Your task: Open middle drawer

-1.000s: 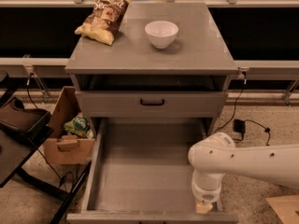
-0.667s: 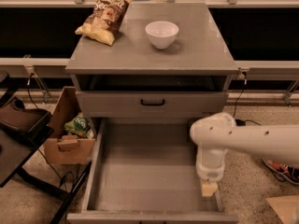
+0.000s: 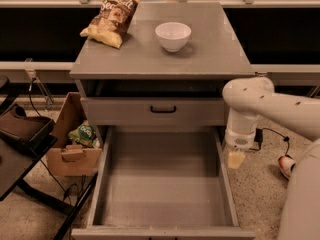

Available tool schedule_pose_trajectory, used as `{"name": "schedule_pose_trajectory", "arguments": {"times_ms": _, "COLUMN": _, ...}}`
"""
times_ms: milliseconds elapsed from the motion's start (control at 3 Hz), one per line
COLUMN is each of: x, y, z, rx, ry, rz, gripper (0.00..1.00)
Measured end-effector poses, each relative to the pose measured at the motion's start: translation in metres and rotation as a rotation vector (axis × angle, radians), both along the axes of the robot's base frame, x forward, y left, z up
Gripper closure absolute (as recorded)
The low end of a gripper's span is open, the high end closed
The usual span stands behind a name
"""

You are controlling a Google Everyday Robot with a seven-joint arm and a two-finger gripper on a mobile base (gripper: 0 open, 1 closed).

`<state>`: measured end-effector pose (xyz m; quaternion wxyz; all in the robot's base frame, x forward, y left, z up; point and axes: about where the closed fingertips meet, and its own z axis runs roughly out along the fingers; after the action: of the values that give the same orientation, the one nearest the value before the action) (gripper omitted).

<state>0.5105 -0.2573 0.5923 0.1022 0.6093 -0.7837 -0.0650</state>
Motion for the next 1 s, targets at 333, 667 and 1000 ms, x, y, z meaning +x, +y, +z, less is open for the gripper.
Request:
{"name": "schedule_pose_trajectory", "arguments": {"times_ms": 333, "x": 0.008, "y": -0.013, "z": 0.074, "rx": -0.008, "ry": -0.084, "rz": -0.110, "gripper": 1.00}}
{"name": "schedule_pose_trajectory", "arguments": {"times_ms": 667, "x": -0.018, "y": -0.020, "z": 0.148, "rx": -0.012, "ry": -0.175, "rz": -0.158, "gripper": 1.00}}
{"name": "schedule_pose_trajectory", "arguments": {"times_ms": 1000, "x": -0.059, "y": -0.030, "z": 0.200, "rx": -0.044, "ry": -0.263, "rz": -0.207, "gripper": 0.84}}
